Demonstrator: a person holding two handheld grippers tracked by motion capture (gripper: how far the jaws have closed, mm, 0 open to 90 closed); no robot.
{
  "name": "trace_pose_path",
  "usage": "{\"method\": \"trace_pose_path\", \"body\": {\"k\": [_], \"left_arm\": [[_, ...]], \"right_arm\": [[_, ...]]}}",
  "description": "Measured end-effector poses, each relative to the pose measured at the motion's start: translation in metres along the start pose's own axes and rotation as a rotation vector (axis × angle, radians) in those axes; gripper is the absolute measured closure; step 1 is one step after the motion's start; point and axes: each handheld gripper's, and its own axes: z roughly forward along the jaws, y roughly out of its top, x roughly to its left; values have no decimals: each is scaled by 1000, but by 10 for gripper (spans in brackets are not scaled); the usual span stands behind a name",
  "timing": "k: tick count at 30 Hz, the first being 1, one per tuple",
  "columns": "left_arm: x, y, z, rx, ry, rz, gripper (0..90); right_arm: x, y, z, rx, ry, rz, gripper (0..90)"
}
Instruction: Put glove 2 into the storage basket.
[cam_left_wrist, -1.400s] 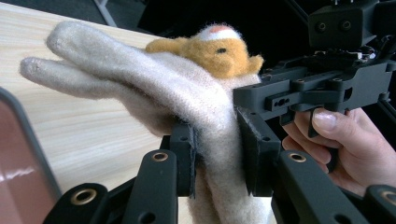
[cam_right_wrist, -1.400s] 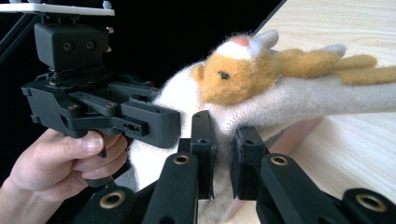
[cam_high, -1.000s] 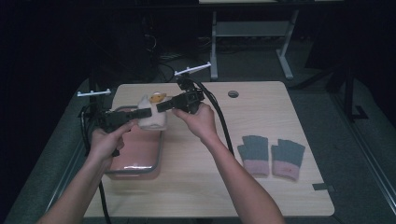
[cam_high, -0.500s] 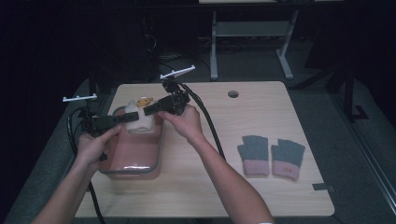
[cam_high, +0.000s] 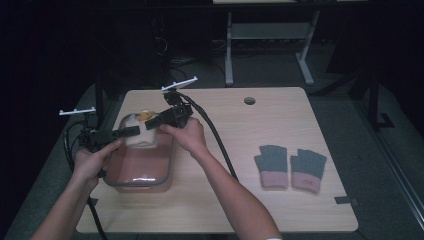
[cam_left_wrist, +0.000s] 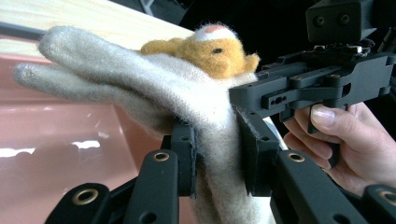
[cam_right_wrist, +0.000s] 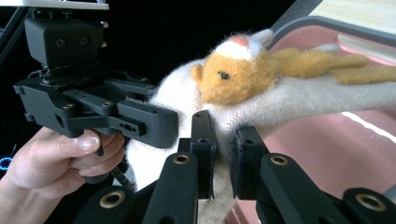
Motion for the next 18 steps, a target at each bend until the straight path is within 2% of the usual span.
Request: {"method": "trace_pose_path", "body": {"k": [8,11,18], "left_arm": [[20,-12,3,43,10,-34,702],[25,-17,5,69,15,-45,701],[33,-25,10,111,31,-62,702]], "right_arm": [[-10,-12,22,20,-12,37,813],[-17,-20,28,23,8,71,813],[-31,-33,38,29,42,112,813]]}}
